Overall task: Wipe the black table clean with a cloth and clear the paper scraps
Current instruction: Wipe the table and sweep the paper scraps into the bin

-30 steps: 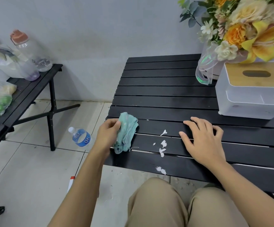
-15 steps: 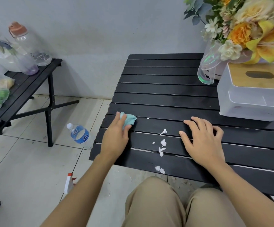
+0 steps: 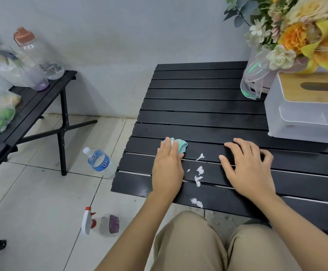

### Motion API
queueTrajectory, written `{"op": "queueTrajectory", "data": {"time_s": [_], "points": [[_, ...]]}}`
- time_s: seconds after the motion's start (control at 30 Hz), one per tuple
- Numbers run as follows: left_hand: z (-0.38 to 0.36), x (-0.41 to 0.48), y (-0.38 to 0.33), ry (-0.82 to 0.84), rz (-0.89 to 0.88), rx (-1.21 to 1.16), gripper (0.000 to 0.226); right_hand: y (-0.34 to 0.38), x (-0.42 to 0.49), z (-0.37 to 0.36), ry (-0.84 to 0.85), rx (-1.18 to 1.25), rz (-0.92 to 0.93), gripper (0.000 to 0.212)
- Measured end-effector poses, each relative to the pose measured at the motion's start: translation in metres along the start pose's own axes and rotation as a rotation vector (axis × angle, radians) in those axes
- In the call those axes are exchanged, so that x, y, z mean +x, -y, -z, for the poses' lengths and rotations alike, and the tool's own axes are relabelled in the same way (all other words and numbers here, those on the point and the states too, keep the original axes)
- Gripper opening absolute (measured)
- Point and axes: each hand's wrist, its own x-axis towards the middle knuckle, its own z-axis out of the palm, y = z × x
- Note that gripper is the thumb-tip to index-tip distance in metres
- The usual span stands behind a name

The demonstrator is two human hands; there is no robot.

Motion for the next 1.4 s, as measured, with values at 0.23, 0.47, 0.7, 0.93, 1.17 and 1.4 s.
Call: {"op": "queueTrajectory", "data": {"time_s": [0.23, 0.47, 0.7, 0.93, 1.17, 1.4], "points": [[0.04, 0.029, 0.05, -0.087, -0.038, -0.198, 0.039, 0.0, 0.0, 0.004, 0.012, 0.008, -0.003, 0.042], [0.017, 0.046, 0.031, -0.142, 0.248, 0.006, 0.031, 0.003, 0.001, 0.005, 0.029, -0.003, -0.016, 0.043], [0.035, 0.034, 0.004, 0.157, -0.099, -0.614, 0.036, -0.002, 0.001, 0.003, 0.126, -0.009, -0.02, 0.067], [0.03, 0.118, 0.08, -0.164, 0.511, -0.162, 0.029, -0.002, 0.005, 0.0, 0.154, -0.019, -0.02, 0.071], [-0.005, 0.083, 0.014, -0.136, 0.131, 0.003, 0.034, -0.003, 0.006, 0.0, 0.168, -0.025, -0.028, 0.071], [0.016, 0.074, -0.02, 0.251, -0.037, -0.651, 0.033, -0.004, 0.006, 0.001, 0.189, -0.015, -0.023, 0.071]]}}
